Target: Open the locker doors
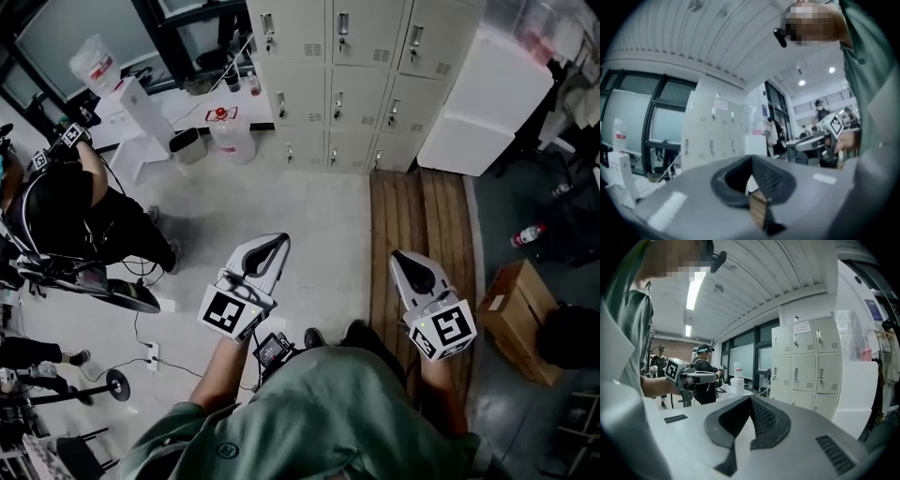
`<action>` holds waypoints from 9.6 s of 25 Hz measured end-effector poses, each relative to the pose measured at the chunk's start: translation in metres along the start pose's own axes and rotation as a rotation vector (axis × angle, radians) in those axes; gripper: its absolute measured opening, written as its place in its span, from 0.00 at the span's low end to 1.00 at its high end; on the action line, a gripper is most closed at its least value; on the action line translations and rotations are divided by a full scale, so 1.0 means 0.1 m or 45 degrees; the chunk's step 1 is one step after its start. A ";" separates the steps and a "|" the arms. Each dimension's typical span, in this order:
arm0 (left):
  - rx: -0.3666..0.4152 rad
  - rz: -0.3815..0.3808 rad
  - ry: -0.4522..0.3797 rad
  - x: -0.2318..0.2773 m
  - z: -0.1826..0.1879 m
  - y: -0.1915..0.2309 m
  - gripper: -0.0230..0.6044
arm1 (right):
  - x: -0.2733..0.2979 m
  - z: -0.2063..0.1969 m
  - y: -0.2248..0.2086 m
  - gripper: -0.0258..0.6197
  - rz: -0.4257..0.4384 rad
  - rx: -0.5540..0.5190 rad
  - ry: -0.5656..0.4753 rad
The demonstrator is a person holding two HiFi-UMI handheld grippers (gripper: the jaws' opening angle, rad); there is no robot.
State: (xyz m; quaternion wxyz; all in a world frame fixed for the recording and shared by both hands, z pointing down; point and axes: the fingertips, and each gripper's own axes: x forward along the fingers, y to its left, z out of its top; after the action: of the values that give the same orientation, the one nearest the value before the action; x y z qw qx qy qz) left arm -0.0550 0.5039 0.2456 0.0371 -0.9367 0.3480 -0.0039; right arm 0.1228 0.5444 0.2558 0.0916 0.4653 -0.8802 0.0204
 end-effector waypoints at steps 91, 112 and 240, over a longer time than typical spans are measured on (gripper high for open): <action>-0.017 0.393 0.242 3.88 -1.30 4.63 0.03 | 5.95 -0.29 -3.39 0.04 0.411 0.128 0.113; -0.162 0.343 0.277 3.82 -2.59 6.23 0.03 | 8.19 -1.42 -2.91 0.04 0.255 0.135 0.259; -0.231 0.334 0.444 3.59 -6.11 6.51 0.03 | 9.64 -6.18 -2.70 0.05 -0.176 0.366 0.603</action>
State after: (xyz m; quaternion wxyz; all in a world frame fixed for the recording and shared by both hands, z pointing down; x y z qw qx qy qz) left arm -0.2274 -0.2629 0.8018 -0.1077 -0.8681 0.4670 -0.1295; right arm -0.0975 -0.3202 1.0230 0.2287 0.5148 -0.7885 0.2467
